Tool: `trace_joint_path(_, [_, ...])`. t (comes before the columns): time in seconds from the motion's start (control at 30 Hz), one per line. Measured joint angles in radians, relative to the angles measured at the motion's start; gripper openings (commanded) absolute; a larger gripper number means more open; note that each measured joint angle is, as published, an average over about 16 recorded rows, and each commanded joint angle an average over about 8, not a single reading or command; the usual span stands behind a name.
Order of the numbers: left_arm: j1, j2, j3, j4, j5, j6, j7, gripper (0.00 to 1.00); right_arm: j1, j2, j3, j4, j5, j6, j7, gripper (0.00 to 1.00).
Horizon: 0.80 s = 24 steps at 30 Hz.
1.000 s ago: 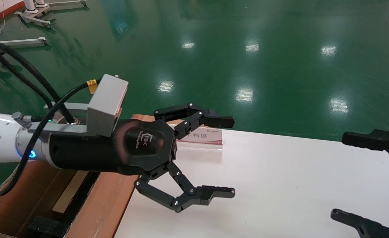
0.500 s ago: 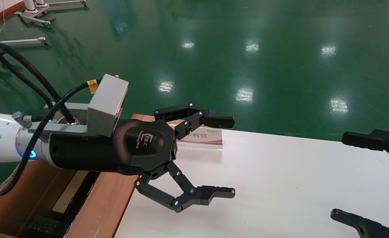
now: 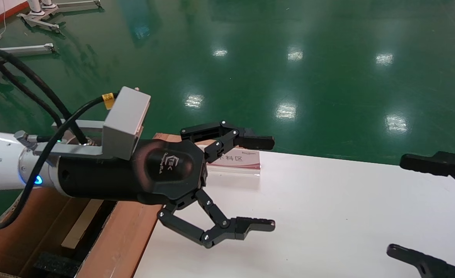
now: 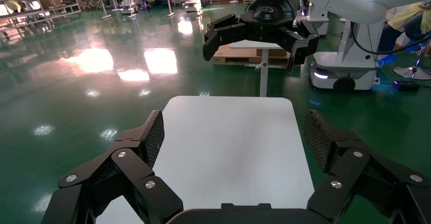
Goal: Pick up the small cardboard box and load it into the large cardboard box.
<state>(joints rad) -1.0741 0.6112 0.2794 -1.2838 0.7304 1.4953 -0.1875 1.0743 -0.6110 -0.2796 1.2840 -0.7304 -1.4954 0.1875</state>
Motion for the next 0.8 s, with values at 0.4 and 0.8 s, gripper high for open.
trace_joint_path(0.4, [0.000,0.000,0.000,0.000,0.000,0.000,0.000,1.00,0.000,0.000,0.000,0.000,0.000,0.000,0.000,1.00])
trace_joint_path(0.8, [0.000,0.000,0.000,0.000,0.000,0.000,0.000,1.00,0.000,0.000,0.000,0.000,0.000,0.000,0.000,1.00])
